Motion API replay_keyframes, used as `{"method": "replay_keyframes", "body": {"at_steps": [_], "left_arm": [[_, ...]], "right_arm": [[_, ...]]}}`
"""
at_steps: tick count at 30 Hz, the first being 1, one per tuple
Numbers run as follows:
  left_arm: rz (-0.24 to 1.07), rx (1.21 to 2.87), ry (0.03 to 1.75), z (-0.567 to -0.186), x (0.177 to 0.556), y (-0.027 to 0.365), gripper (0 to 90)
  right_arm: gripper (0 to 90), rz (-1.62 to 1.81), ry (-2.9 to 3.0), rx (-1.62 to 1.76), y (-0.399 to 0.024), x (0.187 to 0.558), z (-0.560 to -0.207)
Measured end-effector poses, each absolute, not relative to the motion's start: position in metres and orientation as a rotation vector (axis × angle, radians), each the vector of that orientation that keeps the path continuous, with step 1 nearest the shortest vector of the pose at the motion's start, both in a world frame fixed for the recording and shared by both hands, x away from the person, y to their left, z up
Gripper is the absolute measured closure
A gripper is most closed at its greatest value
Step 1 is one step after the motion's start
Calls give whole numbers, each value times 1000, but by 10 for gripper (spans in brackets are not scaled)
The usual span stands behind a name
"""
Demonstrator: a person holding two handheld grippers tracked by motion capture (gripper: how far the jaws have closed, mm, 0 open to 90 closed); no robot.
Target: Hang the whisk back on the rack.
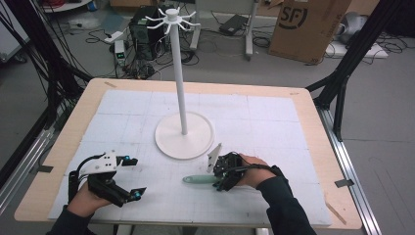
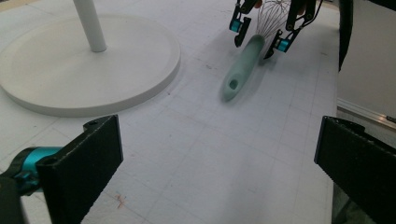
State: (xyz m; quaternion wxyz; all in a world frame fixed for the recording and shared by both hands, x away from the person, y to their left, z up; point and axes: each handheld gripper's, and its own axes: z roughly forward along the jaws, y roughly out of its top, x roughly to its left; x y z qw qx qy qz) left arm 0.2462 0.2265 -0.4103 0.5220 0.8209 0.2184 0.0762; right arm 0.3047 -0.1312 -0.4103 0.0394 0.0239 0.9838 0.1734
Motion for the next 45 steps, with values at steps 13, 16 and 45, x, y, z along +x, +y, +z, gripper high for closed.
{"method": "replay_keyframes", "body": {"at_steps": [13, 16, 45], "left_arm": [[181, 1967, 521, -410, 246, 227, 17], [180, 1968, 521, -410, 246, 227, 17], [179, 1965, 517, -410, 245, 227, 17]], "right_arm": [[667, 497, 3038, 70, -129, 306, -415], [670, 500, 3043, 76, -129, 306, -416], [690, 544, 3183, 196, -135, 320, -415]]}}
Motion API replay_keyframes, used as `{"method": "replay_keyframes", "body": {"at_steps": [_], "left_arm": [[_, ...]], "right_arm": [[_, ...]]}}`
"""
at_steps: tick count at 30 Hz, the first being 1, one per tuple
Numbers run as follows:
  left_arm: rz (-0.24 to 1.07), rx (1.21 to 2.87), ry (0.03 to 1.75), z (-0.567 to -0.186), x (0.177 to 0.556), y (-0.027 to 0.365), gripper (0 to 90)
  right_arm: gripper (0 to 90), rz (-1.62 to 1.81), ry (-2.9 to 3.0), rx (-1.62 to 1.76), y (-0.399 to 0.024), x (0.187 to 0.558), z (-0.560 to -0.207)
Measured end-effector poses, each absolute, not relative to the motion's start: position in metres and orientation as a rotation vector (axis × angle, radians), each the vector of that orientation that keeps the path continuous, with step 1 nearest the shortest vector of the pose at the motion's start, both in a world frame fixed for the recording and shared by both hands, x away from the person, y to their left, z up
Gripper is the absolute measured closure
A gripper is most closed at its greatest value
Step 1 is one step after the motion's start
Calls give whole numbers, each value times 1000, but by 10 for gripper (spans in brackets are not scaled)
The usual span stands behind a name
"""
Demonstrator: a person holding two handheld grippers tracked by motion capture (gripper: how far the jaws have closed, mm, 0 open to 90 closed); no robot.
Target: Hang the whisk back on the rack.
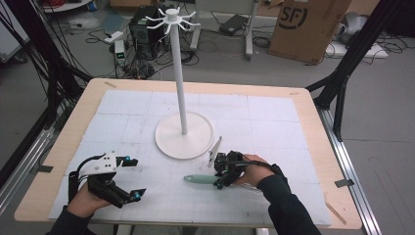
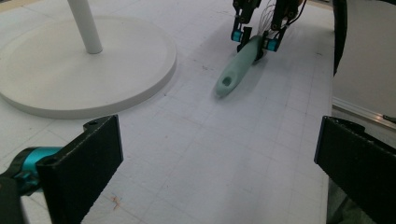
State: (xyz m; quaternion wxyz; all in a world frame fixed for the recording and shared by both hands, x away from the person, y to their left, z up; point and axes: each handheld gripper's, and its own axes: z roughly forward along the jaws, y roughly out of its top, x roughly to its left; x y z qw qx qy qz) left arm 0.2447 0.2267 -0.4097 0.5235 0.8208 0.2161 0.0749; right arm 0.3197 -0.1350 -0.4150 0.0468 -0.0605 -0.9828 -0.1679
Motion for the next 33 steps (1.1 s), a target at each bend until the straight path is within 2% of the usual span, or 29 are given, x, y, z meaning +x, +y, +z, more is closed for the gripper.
{"method": "replay_keyframes", "body": {"at_steps": [33], "left_arm": [[177, 1963, 512, -409, 244, 227, 17]], "right_arm": [[689, -1069, -2638, -308, -196, 327, -365]]}}
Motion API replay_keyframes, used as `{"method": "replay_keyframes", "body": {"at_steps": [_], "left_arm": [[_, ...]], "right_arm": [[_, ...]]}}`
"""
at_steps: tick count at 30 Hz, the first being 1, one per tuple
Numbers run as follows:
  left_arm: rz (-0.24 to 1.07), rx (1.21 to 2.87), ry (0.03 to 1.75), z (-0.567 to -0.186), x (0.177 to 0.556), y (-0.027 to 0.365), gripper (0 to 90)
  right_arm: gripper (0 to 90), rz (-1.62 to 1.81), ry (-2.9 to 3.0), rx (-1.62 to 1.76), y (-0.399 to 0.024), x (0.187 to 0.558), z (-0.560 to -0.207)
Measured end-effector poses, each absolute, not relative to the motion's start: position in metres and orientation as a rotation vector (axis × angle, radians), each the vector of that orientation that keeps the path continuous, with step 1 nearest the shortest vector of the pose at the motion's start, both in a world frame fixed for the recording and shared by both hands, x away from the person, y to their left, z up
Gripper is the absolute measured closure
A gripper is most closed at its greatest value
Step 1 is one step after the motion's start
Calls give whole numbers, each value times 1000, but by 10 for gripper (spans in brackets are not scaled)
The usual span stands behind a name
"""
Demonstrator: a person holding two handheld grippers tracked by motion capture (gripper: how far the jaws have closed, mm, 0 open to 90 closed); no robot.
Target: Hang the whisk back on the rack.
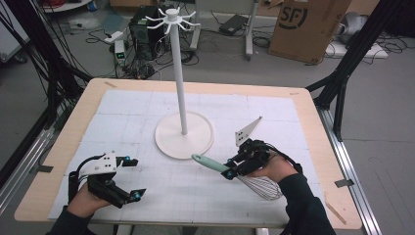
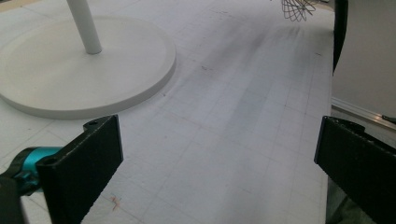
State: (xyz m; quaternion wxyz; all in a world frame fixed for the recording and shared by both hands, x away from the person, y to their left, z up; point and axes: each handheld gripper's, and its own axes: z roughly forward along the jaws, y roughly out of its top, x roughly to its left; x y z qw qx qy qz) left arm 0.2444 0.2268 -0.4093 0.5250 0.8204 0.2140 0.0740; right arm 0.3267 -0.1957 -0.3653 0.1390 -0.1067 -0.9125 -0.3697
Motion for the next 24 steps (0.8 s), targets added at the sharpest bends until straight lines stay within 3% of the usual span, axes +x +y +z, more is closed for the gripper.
{"method": "replay_keyframes", "body": {"at_steps": [24], "left_arm": [[180, 1963, 514, -409, 244, 227, 17]], "right_arm": [[689, -1420, -2550, -332, -216, 336, -328]]}}
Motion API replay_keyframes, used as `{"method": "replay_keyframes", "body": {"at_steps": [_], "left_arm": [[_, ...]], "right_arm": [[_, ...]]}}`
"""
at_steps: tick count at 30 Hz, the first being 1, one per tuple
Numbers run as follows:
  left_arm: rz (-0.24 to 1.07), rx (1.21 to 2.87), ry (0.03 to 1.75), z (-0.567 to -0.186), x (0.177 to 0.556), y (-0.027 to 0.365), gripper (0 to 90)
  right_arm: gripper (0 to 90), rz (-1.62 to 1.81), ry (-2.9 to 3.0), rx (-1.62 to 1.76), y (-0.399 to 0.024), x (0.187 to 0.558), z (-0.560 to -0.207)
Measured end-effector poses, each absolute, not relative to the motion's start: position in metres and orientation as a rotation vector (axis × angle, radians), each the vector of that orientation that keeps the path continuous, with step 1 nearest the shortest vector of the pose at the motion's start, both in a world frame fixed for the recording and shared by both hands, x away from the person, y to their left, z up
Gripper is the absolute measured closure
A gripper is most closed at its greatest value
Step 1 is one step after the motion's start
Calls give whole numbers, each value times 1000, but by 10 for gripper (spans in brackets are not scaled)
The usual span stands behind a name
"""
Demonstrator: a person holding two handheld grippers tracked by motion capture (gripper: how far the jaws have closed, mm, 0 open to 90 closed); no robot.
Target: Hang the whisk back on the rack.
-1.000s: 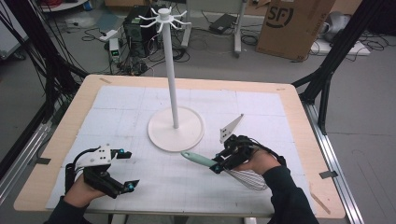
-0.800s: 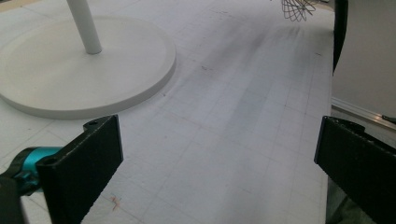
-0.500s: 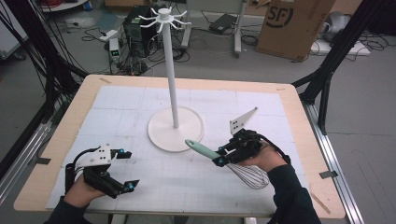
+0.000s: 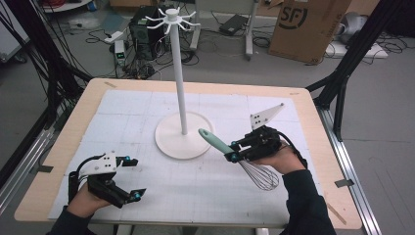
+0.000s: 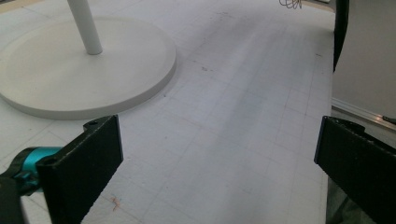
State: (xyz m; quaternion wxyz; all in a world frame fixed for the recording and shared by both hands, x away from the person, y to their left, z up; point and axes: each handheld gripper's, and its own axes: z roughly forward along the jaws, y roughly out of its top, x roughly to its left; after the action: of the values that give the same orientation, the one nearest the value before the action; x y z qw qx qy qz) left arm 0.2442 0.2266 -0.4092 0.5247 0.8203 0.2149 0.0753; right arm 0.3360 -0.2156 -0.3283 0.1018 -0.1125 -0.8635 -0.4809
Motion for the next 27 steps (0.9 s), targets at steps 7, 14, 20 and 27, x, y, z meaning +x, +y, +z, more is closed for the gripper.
{"method": "replay_keyframes", "body": {"at_steps": [7, 14, 20, 27], "left_arm": [[180, 1960, 514, -409, 244, 227, 17], [178, 1959, 513, -409, 244, 227, 17], [178, 1960, 514, -409, 244, 228, 17], [175, 1952, 511, -408, 244, 229, 17]], "right_arm": [[689, -1488, -2544, -342, -215, 340, -315], [689, -1597, -2542, -333, -214, 345, -299], [689, -1648, -2539, -320, -212, 350, -287], [689, -1747, -2512, -326, -211, 356, -270]]}}
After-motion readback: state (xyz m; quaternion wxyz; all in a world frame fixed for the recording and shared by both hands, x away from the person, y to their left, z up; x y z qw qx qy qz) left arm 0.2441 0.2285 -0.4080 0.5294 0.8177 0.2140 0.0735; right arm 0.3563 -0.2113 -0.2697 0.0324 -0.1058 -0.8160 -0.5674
